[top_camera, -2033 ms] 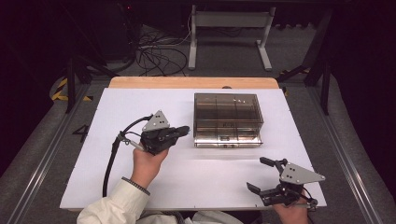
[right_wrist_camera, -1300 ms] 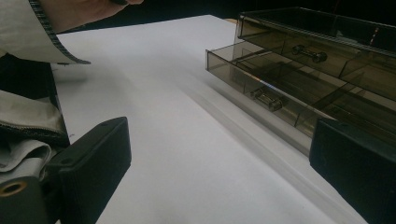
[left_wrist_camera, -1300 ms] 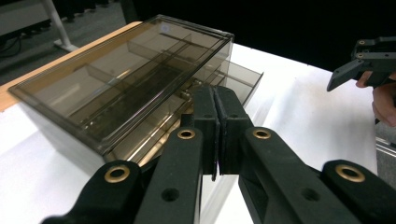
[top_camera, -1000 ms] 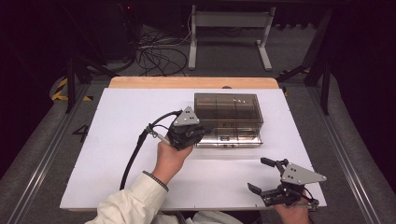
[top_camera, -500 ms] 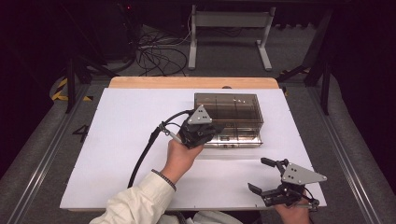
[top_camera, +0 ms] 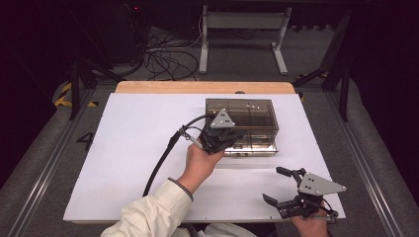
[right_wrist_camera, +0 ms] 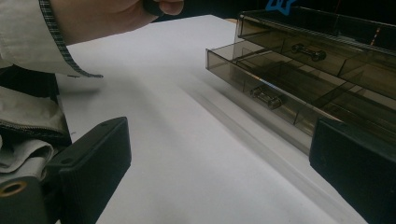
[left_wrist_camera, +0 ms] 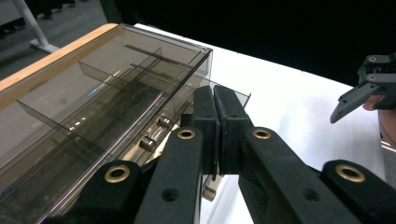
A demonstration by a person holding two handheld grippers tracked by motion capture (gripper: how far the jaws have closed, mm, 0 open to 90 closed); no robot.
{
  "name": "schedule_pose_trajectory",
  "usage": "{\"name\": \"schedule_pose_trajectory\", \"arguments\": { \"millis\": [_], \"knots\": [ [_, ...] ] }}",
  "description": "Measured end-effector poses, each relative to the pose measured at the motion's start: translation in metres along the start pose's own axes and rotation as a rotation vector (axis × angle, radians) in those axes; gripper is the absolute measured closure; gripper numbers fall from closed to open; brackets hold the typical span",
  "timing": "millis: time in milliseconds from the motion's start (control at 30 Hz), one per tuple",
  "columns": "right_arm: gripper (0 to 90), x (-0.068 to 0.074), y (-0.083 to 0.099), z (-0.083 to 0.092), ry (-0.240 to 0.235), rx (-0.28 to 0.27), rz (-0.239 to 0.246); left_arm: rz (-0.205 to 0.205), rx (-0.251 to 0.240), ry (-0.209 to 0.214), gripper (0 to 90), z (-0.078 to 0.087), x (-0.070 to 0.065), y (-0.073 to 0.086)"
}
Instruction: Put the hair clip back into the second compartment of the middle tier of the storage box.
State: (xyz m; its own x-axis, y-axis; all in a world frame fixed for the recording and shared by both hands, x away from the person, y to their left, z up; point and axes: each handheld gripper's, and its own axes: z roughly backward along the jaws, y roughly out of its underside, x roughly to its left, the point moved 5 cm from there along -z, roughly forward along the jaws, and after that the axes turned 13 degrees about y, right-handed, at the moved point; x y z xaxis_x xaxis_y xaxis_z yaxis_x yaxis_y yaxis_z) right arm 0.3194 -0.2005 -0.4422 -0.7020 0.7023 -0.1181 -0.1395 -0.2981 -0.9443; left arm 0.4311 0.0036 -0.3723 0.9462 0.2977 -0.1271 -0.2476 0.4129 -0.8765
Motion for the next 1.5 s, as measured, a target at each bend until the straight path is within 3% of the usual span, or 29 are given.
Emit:
{"name": "schedule_pose_trajectory", "arguments": {
  "millis": [467,667,1267,1500],
  "knots": [
    [6.2,0.0,0.0,0.0,-0.003,0.0,-0.001,0.014,-0.005,-0.017,88.6,-0.004,0.006,0.002],
    [6.2,0.0,0.0,0.0,-0.004,0.0,-0.004,-0.007,0.016,-0.024,88.5,-0.009,0.004,0.007],
    [6.2,-0.001,0.001,0.0,-0.007,0.001,-0.004,0.047,0.078,-0.015,88.3,-0.027,0.012,0.027],
    [6.2,0.0,0.001,0.0,-0.009,0.001,-0.003,0.066,0.107,-0.03,88.3,-0.032,0.015,0.032]
  ]
}}
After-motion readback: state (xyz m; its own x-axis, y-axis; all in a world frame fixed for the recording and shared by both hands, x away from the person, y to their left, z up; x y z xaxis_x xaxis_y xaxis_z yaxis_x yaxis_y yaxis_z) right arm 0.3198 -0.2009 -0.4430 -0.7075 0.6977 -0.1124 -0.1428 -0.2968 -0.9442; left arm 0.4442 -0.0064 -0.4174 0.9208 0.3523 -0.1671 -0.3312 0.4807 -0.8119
